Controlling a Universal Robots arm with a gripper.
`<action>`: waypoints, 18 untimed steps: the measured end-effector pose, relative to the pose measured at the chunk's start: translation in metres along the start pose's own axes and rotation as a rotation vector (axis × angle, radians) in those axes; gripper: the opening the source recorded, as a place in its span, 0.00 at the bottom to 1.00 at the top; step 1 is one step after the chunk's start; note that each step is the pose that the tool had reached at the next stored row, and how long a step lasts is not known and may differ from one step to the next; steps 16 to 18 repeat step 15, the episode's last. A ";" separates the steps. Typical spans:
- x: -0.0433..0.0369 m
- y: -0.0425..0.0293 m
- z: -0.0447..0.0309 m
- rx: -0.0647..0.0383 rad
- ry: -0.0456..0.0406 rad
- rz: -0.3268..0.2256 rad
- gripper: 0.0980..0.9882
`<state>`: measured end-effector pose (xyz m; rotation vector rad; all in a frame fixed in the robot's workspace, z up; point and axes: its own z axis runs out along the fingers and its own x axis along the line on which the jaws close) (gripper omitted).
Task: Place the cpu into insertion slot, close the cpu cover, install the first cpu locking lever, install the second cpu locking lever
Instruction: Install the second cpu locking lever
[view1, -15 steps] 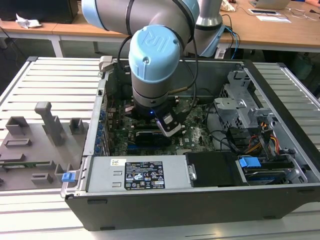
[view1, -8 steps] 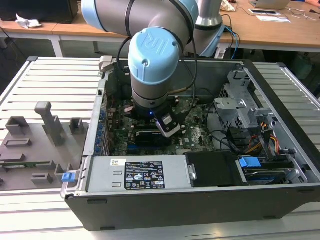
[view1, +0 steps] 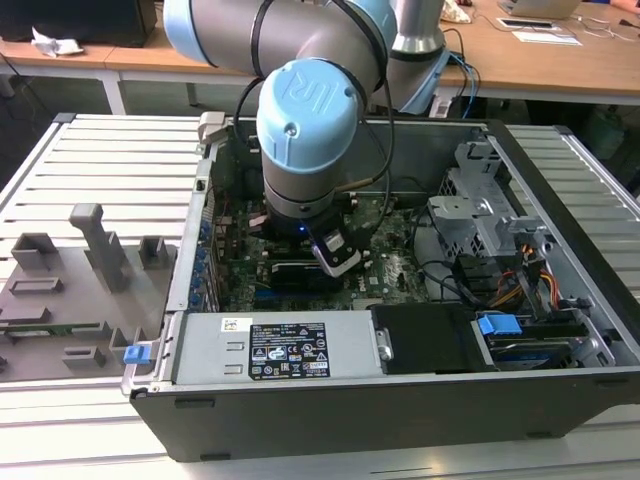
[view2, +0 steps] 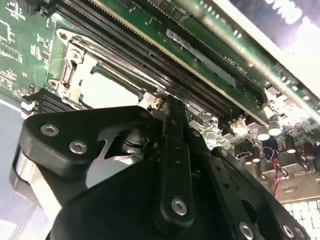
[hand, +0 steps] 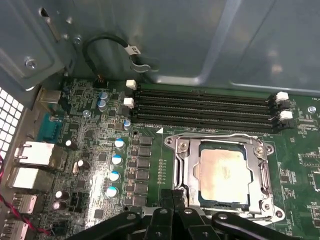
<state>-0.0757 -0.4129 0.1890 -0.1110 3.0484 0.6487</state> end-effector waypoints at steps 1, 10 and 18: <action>-0.0001 0.0011 -0.0018 0.000 0.0002 0.000 0.01; -0.0004 0.0058 -0.0115 0.001 0.0009 0.000 0.01; -0.0003 0.0066 -0.0134 0.002 0.0010 0.000 0.01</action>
